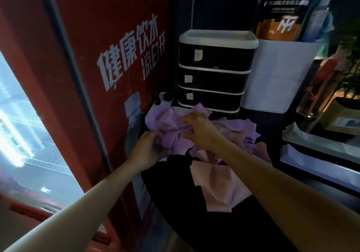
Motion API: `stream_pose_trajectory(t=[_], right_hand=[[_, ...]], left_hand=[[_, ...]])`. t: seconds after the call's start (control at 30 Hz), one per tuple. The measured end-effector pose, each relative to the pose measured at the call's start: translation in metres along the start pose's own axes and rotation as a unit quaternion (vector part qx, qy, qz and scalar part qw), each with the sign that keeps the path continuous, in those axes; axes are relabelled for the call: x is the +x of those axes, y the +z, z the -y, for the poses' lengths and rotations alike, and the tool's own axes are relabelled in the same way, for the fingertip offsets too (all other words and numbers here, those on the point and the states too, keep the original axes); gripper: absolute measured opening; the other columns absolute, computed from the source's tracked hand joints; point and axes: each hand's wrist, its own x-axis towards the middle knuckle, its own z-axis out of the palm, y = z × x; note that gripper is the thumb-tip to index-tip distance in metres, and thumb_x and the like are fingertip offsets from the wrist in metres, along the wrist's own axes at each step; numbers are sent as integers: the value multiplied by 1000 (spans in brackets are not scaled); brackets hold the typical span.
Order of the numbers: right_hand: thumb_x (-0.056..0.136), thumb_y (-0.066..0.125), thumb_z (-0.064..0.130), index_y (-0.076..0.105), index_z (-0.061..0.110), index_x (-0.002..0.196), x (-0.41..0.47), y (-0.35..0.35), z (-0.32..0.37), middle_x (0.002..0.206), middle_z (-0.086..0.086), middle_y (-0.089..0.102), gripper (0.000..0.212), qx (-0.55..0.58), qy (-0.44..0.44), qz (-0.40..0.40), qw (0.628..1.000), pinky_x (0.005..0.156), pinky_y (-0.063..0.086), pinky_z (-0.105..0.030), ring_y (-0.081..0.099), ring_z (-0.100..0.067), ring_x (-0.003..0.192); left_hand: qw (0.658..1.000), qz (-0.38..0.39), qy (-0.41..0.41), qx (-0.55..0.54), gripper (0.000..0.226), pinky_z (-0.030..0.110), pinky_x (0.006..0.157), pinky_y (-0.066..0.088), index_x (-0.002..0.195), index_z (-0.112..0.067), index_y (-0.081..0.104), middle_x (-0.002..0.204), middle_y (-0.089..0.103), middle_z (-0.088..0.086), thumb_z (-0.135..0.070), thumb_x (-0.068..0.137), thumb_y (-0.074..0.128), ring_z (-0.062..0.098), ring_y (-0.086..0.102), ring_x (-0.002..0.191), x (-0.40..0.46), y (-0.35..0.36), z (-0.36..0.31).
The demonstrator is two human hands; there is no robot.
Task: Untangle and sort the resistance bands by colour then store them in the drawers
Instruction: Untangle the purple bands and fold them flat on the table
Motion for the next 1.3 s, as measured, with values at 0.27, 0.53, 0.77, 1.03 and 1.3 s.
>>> stream_pose_trajectory(t=[0.27, 0.53, 0.77, 1.03, 1.3], right_hand=[[75, 71, 33, 36, 27, 138, 46, 32, 10, 148, -2, 27, 73, -81, -4, 41, 996, 105, 33, -49, 28, -29, 134], [83, 62, 19, 44, 29, 134, 49, 49, 3, 134, -6, 42, 55, -135, -2, 93, 987, 98, 41, -45, 43, -32, 123], [89, 54, 15, 68, 16, 103, 44, 5, 4, 99, 0, 61, 20, -40, 14, -54, 998, 84, 45, -33, 58, -21, 95], [85, 59, 13, 67, 11, 91, 10, -48, -26, 95, -4, 64, 10, -26, 67, -109, 991, 70, 50, -35, 61, -23, 87], [86, 60, 16, 70, 14, 97, -24, -66, -37, 91, -1, 60, 16, -47, 77, -98, 991, 66, 47, -32, 59, -20, 84]], left_hand=[[998, 60, -18, 0, 40, 11, 85, 40, 118, -9, 60, 122, 56, 9, -13, 80, 73, 16, 55, 108, -9, -13, 32], [999, 38, 0, 1, 14, 8, 68, 40, 97, -9, 67, 96, 61, 3, -18, 87, 65, 4, 59, 83, -8, -15, 36], [991, -68, -46, -103, 14, 23, 70, 47, 82, -14, 65, 79, 67, 9, -17, 93, 57, 4, 60, 70, 7, -30, 32], [957, -140, -59, -247, 16, 50, 94, 48, 106, -7, 61, 103, 63, 12, -12, 95, 52, 36, 59, 106, 44, -46, -23], [951, -150, 45, -266, 14, 45, 86, 50, 102, -13, 62, 98, 64, 7, -20, 95, 53, 27, 61, 95, 63, -58, -106]])
